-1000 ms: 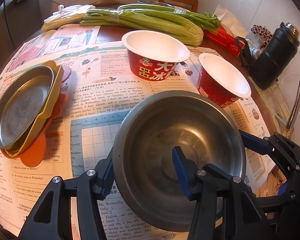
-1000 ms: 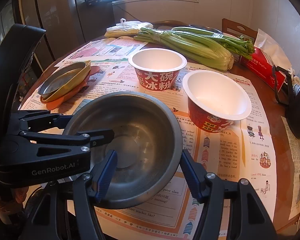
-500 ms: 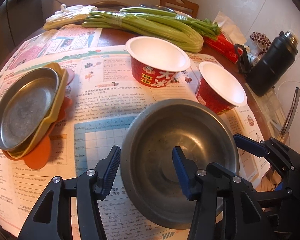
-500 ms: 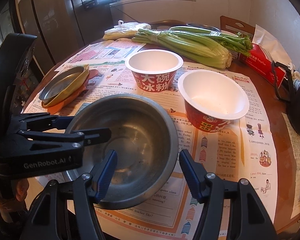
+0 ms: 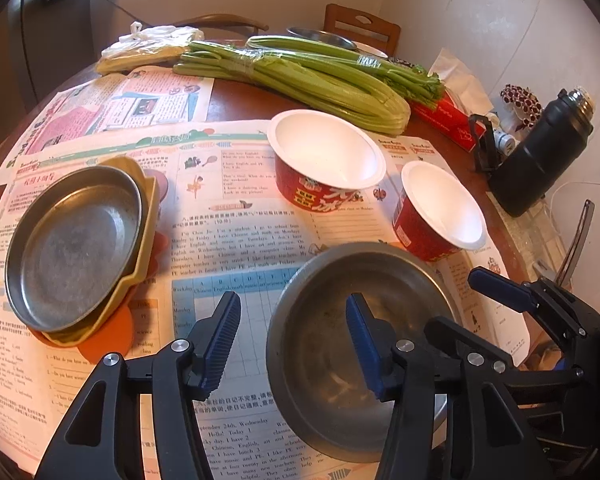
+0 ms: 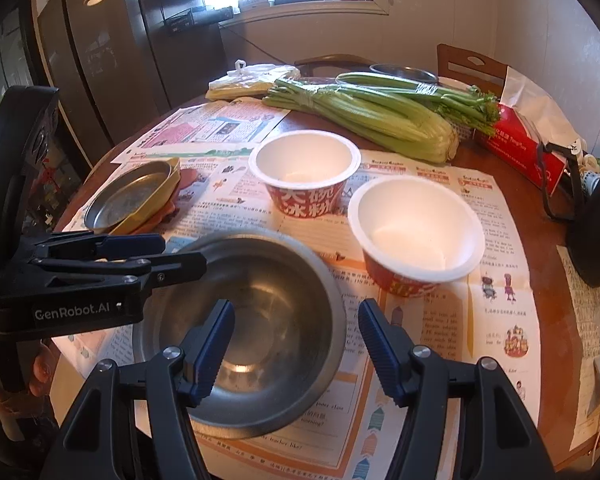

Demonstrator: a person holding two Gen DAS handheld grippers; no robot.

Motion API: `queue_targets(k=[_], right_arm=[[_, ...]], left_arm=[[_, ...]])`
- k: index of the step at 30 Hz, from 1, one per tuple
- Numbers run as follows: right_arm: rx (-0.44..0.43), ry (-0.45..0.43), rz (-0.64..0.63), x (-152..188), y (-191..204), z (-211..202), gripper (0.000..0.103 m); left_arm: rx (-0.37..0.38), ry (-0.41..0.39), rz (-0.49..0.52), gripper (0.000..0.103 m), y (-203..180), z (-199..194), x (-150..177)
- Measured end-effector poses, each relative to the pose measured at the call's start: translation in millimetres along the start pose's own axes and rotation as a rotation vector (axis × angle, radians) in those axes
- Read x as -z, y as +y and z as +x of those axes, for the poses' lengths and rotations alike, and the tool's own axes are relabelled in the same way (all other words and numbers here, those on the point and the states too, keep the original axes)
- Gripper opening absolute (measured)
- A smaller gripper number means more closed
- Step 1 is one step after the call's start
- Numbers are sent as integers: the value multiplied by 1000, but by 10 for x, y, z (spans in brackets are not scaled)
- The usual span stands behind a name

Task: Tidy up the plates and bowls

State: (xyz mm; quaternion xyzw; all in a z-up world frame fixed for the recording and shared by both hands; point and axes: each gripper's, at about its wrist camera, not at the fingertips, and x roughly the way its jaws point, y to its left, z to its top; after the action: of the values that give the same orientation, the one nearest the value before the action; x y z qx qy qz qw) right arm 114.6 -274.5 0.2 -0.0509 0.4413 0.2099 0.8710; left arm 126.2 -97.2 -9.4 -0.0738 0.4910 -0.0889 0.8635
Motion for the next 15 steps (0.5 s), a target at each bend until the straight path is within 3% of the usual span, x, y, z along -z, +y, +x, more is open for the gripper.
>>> queue_targets(k=[15], right_arm=[[33,-20,25,-421,-202,127,65]], left_arm=[[17,-14,-22,57,113,103,-444]])
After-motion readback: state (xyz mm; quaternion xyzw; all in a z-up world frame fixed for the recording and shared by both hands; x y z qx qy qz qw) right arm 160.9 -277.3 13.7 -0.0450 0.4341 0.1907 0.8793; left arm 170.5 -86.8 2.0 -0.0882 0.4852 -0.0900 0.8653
